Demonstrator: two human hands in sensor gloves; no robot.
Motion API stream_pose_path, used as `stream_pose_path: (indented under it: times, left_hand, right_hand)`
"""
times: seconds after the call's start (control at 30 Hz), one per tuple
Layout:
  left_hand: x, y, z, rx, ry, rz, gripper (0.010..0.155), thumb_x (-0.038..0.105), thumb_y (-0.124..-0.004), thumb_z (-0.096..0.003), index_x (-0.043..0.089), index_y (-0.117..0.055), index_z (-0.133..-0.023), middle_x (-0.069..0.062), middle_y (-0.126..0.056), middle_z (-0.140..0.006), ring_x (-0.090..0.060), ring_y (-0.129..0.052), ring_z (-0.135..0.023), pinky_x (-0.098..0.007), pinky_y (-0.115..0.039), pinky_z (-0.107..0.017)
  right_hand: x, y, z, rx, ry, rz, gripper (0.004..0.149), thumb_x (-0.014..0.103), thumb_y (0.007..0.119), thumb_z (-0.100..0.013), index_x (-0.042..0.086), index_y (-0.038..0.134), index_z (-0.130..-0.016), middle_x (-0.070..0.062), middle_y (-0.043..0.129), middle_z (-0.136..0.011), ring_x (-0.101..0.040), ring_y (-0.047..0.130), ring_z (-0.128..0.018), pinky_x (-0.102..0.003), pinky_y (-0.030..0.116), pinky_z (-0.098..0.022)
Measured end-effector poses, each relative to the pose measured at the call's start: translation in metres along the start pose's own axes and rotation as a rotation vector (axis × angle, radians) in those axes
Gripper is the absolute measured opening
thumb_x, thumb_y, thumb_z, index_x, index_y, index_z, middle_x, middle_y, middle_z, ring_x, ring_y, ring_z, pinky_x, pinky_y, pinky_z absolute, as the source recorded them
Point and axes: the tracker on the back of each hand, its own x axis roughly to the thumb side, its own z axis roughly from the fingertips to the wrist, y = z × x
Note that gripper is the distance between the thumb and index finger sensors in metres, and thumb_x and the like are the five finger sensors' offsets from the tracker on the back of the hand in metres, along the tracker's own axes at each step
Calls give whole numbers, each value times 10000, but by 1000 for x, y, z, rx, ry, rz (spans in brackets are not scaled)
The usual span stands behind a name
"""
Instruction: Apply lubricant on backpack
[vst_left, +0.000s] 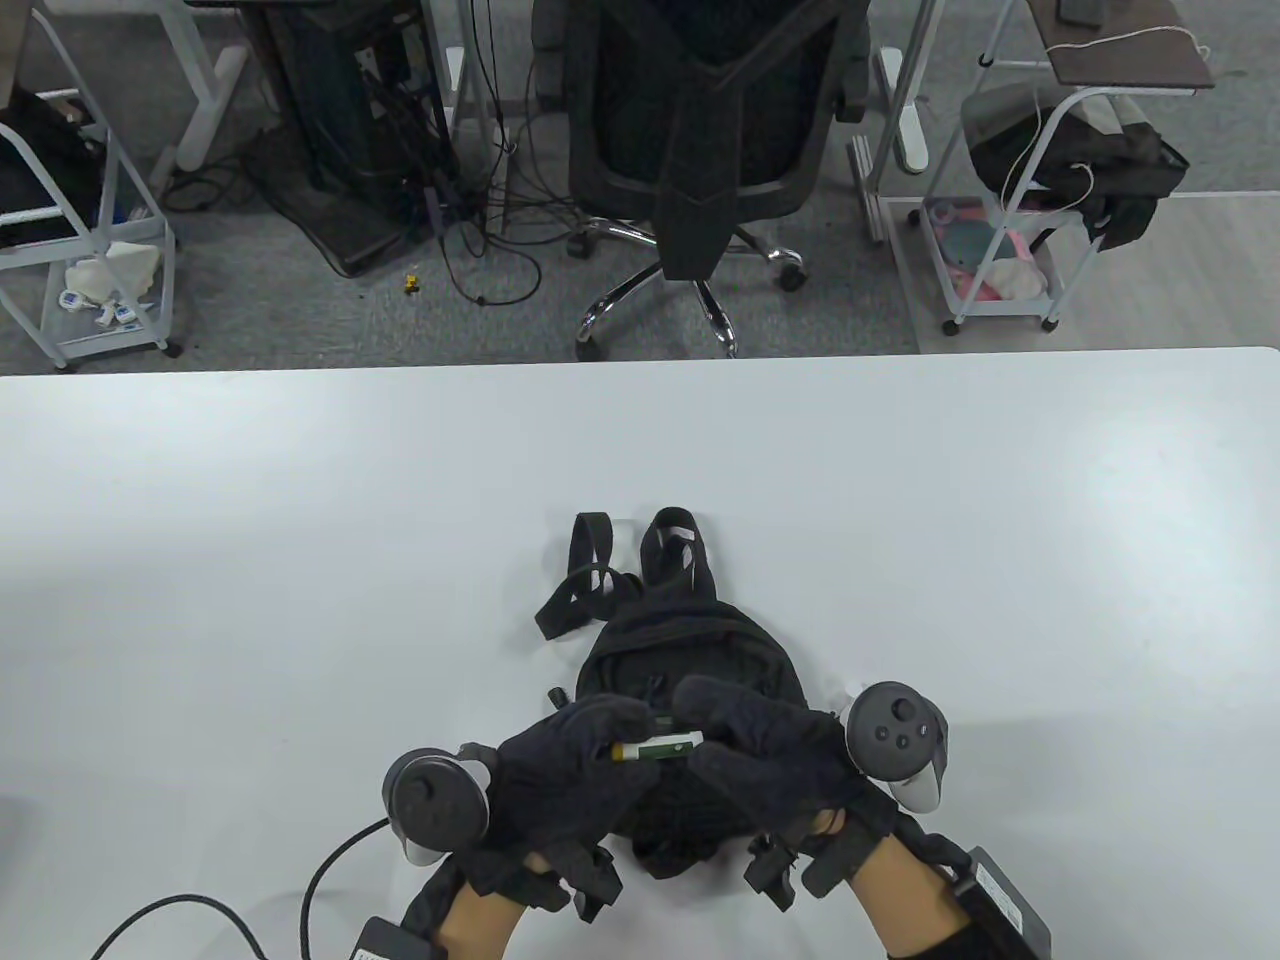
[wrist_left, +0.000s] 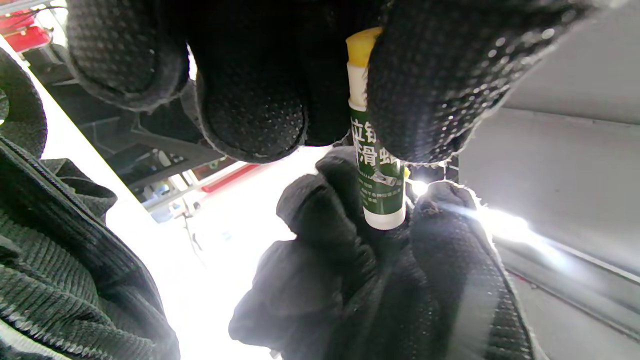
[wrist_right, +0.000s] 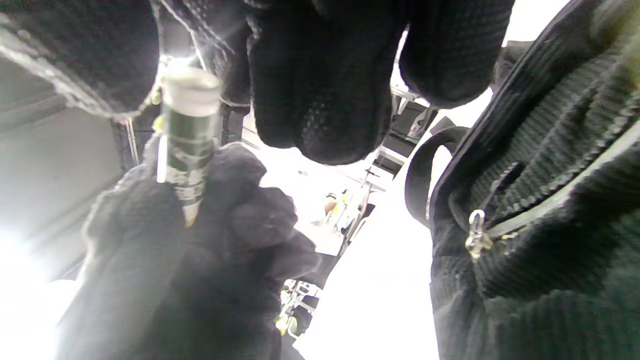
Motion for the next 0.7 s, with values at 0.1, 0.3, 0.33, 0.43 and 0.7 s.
stream_pose_path:
  times: [0.1, 0.3, 0.33, 0.43, 0.7]
  left_hand:
    - [0, 1, 0, 13, -1, -11, 531, 360, -984, -388, 148, -860, -859, -108, -937, -805, -348, -1042, -550, -551, -886, -428]
    - [-2, 1, 0, 9, 4, -34, 529, 361, -988, -385, 142, -870, -851, -112, -952, -792, -341, -1053, -531, -547, -894, -419]
    - [-2, 1, 0, 6, 5, -30, 527, 360, -988, -384, 143, -872, -849, -112, -954, -790, -341, -1055, -525, -547, -895, -417]
    - [-1, 1, 0, 10, 3, -29, 526, 354, -989, -384, 140, -872, -850, -115, -953, -791, -342, -1054, -527, -548, -894, -419]
    - [0, 1, 0, 16, -3, -35, 527, 355, -990, -383, 139, -873, -850, -114, -953, -790, -340, -1055, -524, -547, -895, -418]
  right_hand:
    - [-6, 3, -1, 13, 33, 15, 587, 660, 758, -413, 311, 807, -883, 16, 957, -760, -172, 1074, -523, -457, 835, -500]
    - [-7, 5, -2, 34, 33, 12, 498, 609, 788, -425, 318, 852, -824, 26, 983, -695, -154, 1076, -461, -451, 842, -490]
    - [-7, 4, -2, 45, 23, 10, 500, 598, 803, -423, 318, 840, -836, 28, 974, -710, -150, 1073, -474, -452, 839, -497]
    - [-5, 2, -2, 44, 14, 8, 529, 547, 869, -410, 323, 793, -884, 31, 943, -762, -148, 1062, -517, -458, 830, -516]
    - [-6, 1, -1, 0, 39, 47, 533, 657, 754, -416, 323, 859, -818, 23, 978, -705, -170, 1072, -466, -464, 834, -493]
